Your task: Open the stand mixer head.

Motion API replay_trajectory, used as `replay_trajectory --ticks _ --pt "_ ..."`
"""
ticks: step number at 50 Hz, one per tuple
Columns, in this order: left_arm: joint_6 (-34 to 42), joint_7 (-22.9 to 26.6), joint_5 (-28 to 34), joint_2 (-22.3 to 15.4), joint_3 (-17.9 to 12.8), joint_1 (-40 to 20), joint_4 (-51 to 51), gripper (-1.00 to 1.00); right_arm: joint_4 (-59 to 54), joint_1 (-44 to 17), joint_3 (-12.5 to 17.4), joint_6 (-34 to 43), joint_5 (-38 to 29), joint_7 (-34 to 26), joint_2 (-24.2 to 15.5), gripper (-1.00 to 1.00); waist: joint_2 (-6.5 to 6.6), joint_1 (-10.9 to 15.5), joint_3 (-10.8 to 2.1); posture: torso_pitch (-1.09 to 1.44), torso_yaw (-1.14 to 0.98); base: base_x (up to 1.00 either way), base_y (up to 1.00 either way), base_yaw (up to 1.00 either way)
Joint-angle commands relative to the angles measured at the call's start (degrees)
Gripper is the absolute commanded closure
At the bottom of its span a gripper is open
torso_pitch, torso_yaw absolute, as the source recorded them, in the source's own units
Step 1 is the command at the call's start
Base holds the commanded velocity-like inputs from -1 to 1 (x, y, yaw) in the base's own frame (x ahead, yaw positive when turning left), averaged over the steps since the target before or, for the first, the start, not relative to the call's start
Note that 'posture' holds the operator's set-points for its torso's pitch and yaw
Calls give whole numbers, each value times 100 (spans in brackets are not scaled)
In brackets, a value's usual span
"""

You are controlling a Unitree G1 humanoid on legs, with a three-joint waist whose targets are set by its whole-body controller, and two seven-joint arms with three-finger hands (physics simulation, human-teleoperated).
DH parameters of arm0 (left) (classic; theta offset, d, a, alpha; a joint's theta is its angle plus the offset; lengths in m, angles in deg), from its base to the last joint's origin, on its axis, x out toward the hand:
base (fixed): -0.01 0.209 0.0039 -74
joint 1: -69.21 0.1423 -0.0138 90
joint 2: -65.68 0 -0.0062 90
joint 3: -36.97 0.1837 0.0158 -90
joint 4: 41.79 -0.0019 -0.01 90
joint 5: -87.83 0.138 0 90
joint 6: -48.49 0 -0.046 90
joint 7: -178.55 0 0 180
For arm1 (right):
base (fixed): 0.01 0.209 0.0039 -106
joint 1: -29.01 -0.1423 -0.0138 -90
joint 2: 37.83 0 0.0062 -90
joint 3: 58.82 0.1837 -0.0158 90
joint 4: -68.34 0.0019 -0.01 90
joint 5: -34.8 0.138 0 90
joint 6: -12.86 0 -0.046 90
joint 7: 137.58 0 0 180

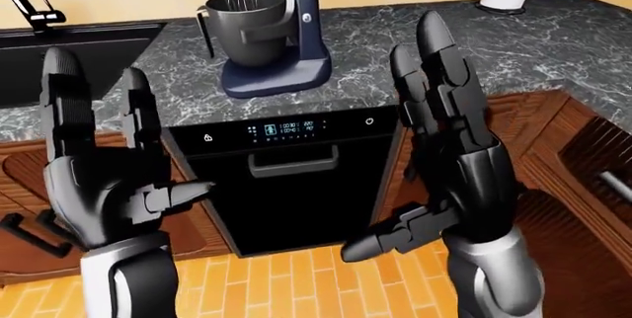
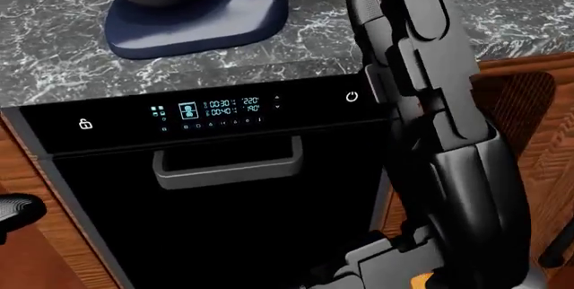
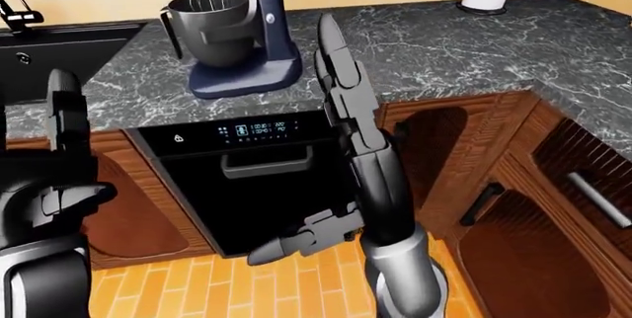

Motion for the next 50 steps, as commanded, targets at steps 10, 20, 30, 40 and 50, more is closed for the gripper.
replay_trajectory --ticks 10,20,30,40,50 --pt "-133 65 -42 -47 59 -209 165 -100 177 -220 67 -94 -206 66 21 -100 -508 49 -224 0 0 32 0 0" --pt "-148 60 -85 -57 22 -183 175 -100 217 -183 -12 -49 -215 -9 53 -100 -299 -52 -180 0 0 28 0 0" --pt "-148 38 -150 -78 -26 -169 196 -100 278 -173 -55 18 -191 -27 73 -100 -24 25 -226 0 0 0 0 0" --pt "-213 5 -188 -63 -67 -167 138 -100 314 -142 -94 -3 -159 -24 76 -100 -147 1 -342 0 0 17 0 0" --pt "-242 -96 -295 -85 -92 -155 134 -100 287 -98 -109 12 -158 -25 71 -100 -136 -26 -363 0 0 0 0 0"
